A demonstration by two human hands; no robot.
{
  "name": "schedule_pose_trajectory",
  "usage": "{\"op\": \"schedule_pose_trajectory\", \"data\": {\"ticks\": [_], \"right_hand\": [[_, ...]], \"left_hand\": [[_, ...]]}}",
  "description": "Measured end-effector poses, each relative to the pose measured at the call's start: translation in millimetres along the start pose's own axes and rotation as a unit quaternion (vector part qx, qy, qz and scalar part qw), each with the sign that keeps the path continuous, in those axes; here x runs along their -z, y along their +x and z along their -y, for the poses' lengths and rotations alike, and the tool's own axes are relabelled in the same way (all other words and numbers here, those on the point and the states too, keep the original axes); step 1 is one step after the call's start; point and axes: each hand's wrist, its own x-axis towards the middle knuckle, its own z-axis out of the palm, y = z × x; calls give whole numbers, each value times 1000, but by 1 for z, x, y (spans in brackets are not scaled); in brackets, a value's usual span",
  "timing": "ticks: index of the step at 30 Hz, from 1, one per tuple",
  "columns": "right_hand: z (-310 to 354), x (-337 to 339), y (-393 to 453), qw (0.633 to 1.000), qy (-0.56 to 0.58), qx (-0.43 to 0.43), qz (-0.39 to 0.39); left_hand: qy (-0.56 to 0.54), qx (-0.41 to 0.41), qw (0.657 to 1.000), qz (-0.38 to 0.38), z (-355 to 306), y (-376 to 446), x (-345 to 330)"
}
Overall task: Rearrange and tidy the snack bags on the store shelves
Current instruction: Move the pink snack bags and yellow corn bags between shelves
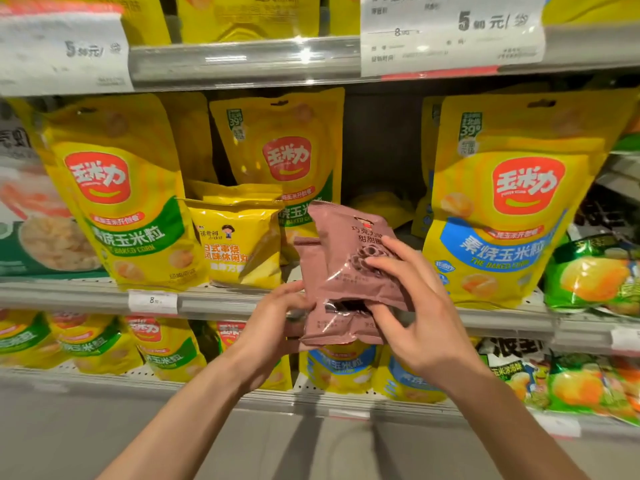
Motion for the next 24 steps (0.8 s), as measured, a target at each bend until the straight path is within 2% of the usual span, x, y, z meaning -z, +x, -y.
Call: {"op": "schedule_pose_trajectory", "data": {"ticks": [3,6,9,12,14,16,18,19,21,24], "right_hand": [[5,3,-2,1000,7,0,24],[12,5,-3,998,41,-32,47],[14,3,-3,995,70,-64,14],[15,1,0,989,100,-99,-41],[18,3,4,973,152,-162,-64],[19,5,10,955,147,-248,-77],[18,6,15,931,140,-335,-42],[16,5,17,912,174,-370,-19],[10,0,17,880,259,-398,20],[8,-3,12,866,310,-389,43]], "left_hand": [[12,25,1000,10,-9,-5,-6],[70,25,996,51,-19,-10,-15],[109,34,991,73,-22,-8,-16],[105,30,992,62,-13,-2,-14],[85,24,995,45,-5,1,-13],[78,9,996,39,1,2,-12],[78,-1,996,39,5,3,-11],[80,-4,996,42,7,3,-11],[87,-7,995,49,9,2,-10],[89,-13,994,57,11,2,-9]]}}
